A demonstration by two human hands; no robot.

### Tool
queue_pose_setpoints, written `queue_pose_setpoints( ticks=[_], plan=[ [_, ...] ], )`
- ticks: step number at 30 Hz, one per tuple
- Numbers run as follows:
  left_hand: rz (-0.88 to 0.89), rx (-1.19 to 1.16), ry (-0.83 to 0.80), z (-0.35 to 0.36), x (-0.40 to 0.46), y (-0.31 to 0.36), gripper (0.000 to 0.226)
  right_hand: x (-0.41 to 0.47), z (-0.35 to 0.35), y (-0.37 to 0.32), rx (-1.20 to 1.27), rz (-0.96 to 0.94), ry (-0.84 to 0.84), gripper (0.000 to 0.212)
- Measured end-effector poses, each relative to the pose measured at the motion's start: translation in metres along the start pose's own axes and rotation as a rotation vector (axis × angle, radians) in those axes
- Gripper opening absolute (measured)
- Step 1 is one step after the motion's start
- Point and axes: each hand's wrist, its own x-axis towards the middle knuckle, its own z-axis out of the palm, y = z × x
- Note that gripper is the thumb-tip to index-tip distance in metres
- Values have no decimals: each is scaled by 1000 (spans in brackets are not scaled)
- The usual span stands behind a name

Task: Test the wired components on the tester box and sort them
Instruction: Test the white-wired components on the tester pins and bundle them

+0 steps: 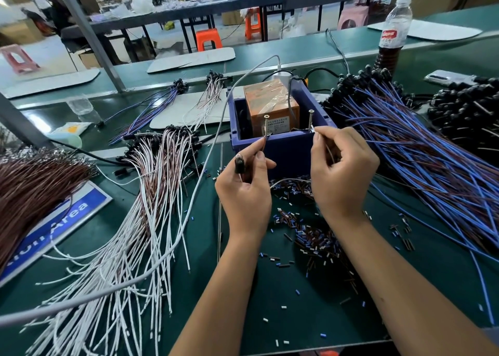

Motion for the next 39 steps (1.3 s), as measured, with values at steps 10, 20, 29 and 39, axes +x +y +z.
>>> queue_pose_setpoints(
  ticks=[10, 20, 29, 39],
  plan=[
    [-9, -4, -2, 0, 0, 1, 22, 1, -1, 0, 5, 1, -20, 14],
    [-13, -2, 12, 1, 2, 2, 23, 1, -2, -7, 25, 52, -13, 16],
    [-26, -29, -7, -1, 3, 1, 23, 1, -4, -8, 33, 62, -36, 17],
    [-25, -51, -4, -1, 4, 2, 23, 1, -4, -6, 29, 73, -41, 18]
  ],
)
